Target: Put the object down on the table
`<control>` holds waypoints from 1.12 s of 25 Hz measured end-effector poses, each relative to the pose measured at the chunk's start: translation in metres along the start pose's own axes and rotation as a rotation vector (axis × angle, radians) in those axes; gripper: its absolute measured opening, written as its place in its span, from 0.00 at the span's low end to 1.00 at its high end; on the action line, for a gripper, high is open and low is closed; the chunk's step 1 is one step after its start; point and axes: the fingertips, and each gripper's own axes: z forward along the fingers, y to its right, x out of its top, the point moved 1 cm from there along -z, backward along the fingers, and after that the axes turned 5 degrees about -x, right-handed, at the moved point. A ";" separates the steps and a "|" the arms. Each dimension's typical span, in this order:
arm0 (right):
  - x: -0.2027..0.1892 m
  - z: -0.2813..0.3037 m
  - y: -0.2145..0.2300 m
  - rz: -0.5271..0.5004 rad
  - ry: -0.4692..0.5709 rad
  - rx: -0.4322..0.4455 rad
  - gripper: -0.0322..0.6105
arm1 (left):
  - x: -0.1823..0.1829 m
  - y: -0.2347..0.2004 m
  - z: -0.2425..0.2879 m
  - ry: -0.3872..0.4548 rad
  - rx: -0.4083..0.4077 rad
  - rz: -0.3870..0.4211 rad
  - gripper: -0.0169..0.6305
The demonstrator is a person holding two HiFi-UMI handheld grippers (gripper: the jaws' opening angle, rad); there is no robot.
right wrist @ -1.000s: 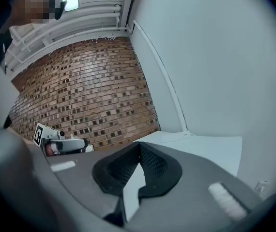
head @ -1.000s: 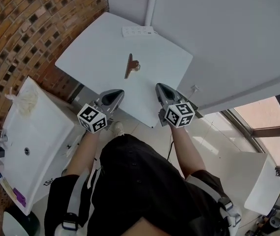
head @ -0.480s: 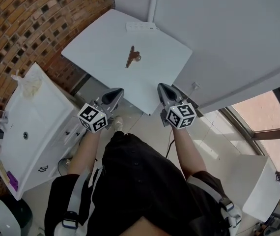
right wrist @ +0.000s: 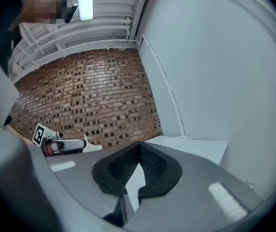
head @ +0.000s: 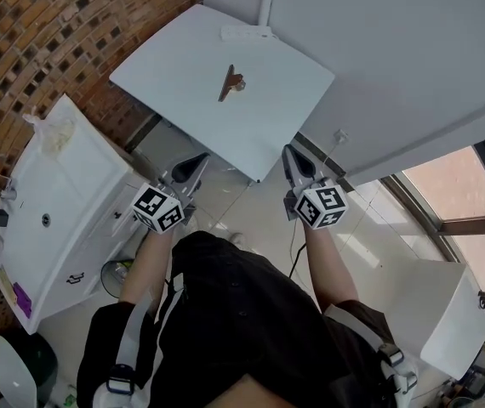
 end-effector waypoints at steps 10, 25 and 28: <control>0.010 -0.002 -0.034 -0.006 0.080 -0.025 0.05 | 0.028 -0.021 -0.037 0.073 0.006 -0.002 0.03; 0.014 0.016 -0.070 -0.040 0.099 -0.048 0.05 | 0.050 -0.044 -0.080 0.074 0.011 0.011 0.03; 0.015 0.019 -0.074 -0.064 0.089 -0.040 0.05 | 0.055 -0.042 -0.078 0.085 0.000 0.012 0.03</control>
